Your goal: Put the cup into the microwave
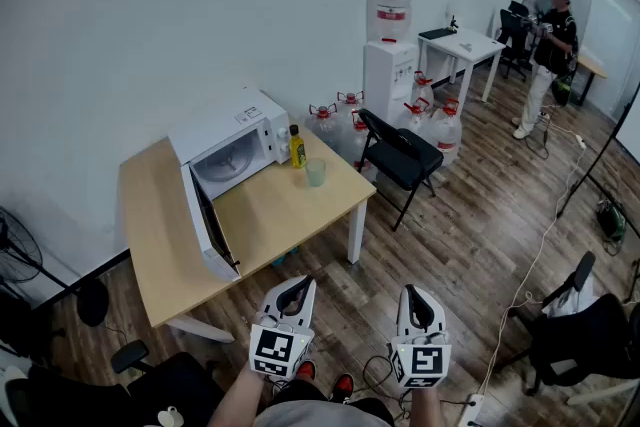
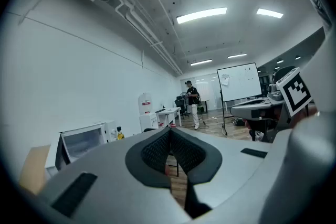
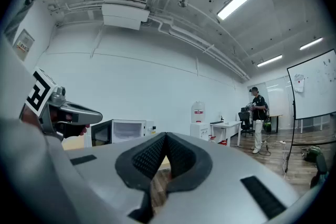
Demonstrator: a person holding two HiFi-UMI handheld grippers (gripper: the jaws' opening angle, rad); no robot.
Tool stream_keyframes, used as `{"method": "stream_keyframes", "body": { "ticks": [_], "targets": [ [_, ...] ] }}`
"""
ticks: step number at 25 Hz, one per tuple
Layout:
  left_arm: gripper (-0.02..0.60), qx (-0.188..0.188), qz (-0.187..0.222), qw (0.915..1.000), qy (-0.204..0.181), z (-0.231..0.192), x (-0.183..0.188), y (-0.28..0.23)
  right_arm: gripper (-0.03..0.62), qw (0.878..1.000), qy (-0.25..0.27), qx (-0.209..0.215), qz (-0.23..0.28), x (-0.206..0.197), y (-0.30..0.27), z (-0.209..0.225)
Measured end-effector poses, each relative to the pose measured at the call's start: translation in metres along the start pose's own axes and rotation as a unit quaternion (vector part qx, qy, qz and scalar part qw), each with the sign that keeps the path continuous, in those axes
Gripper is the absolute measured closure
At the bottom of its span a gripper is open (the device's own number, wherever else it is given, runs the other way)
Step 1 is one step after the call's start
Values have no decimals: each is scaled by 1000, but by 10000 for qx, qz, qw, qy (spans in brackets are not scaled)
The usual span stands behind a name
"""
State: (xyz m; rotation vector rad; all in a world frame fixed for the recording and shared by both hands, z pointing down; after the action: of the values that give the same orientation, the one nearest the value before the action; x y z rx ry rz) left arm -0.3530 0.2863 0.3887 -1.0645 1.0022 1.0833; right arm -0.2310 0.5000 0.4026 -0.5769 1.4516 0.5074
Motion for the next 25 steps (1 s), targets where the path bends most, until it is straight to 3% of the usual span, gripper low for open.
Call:
{"method": "stream_keyframes", "body": {
  "ticks": [25],
  "targets": [
    [558, -13, -94, 9999, 75, -6, -4, -50, 577, 10000, -44, -4, -72, -4, -37, 32]
  ]
}}
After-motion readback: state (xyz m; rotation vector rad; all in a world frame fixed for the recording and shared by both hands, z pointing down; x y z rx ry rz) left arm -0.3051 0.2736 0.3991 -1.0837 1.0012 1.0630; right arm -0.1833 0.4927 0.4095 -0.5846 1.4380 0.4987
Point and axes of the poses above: the fingertips, and each gripper's own axes: y backward along the fingers, z to its right, x out of its top, the point moved 8 cm from there along y, backward along the fingers, and after that the axes turned 4 degrees about -y, right-handed, at the moved point
